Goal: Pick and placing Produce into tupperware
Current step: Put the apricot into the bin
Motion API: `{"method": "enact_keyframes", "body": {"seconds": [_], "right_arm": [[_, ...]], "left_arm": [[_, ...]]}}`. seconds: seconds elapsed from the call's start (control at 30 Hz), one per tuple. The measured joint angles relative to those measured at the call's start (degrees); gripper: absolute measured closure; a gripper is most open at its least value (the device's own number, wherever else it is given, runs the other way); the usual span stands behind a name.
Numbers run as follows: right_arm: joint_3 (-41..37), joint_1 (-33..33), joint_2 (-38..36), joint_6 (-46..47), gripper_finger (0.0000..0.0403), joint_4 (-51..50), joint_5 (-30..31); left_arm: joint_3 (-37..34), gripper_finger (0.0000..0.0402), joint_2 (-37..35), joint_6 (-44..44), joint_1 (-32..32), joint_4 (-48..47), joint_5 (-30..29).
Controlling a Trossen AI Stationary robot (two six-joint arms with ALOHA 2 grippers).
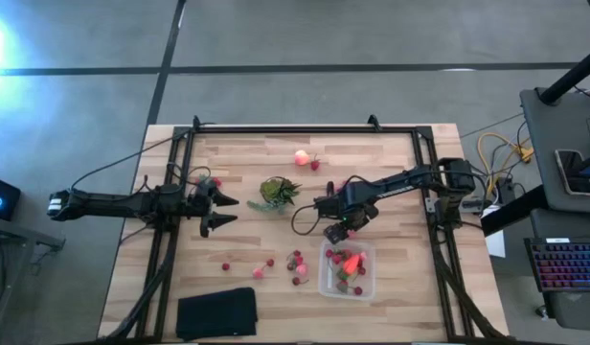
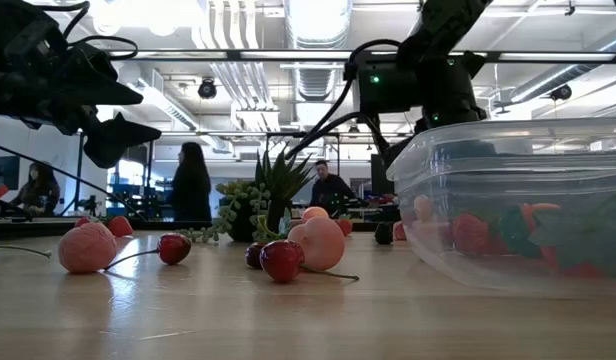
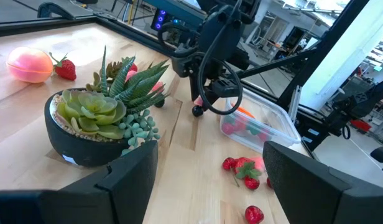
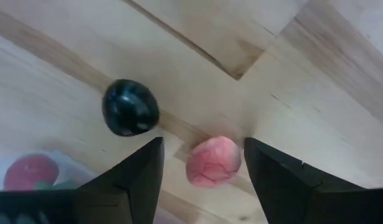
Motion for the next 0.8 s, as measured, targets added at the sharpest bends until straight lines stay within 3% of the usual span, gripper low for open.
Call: {"method": "enact_keyframes", "body": {"seconds": [0.4, 0.8], "right_arm": [[-0.60, -0.02, -0.07, 0.01, 0.0280, -0.50, 0.16], [0.85, -0.45, -3.15, -0.42, 0.0302, -1.13, 1.99]], "left_arm": [[0.00, 0.0125, 0.01, 0.01, 0.00, 0.00, 0.01], [0.00, 0.0125, 0.01, -0.01, 0.01, -0.01, 0.01]]}}
